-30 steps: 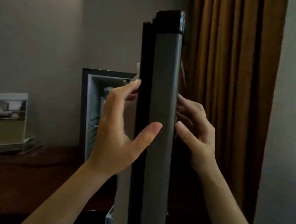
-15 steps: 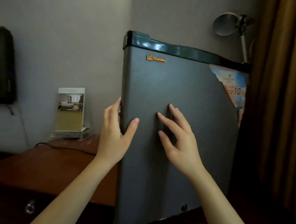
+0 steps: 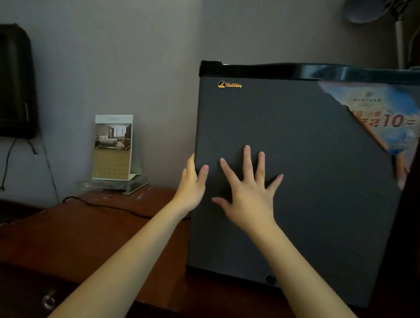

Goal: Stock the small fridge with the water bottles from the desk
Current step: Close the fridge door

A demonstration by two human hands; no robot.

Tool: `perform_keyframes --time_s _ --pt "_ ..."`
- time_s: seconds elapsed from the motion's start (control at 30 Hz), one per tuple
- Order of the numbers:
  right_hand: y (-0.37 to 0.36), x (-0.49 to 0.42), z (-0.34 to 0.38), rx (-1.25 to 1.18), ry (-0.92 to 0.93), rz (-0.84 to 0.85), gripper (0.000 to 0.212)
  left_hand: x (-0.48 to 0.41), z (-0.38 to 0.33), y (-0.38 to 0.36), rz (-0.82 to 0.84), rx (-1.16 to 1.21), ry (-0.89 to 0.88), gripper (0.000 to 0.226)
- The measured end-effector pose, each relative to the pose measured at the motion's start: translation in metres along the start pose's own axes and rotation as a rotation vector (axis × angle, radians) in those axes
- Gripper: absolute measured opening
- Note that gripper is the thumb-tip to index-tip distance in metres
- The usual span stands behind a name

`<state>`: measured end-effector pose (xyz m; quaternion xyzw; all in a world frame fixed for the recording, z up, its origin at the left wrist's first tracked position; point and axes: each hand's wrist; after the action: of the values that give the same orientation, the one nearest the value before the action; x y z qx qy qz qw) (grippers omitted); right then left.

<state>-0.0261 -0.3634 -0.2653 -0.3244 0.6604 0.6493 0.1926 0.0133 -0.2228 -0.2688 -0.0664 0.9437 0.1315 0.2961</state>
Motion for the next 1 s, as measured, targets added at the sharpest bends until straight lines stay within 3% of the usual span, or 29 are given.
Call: perform_keyframes --time_s 0.17,0.47,0.77,0.9,1.0 --pt "-0.013 -0.010 0.004 0.092 -0.058 0.046 0.113 -0.007 0.010 0.000 0.094 0.121 0.043 0.060" --pt "-0.015 -0.015 0.008 0.060 -0.094 0.069 0.115 -0.018 0.016 0.007 0.213 0.211 0.146 0.066" --pt "-0.012 -0.012 0.014 0.037 -0.121 0.065 0.118 -0.015 0.008 0.007 0.172 0.160 0.228 0.060" --pt "-0.012 -0.007 0.013 0.037 -0.111 0.034 0.112 -0.015 0.007 0.010 0.148 0.061 0.303 0.060" --pt "-0.016 0.004 0.020 -0.023 -0.091 -0.065 0.092 -0.008 0.012 0.016 0.097 0.023 0.309 0.044"
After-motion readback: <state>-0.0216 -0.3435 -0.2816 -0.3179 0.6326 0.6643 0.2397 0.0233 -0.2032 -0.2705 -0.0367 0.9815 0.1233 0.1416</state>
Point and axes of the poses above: each hand's wrist, its own x-axis away from the middle knuckle, its own y-axis out of the back of the hand, z = x × y, and after that the axes turned 3 degrees about x, right-handed
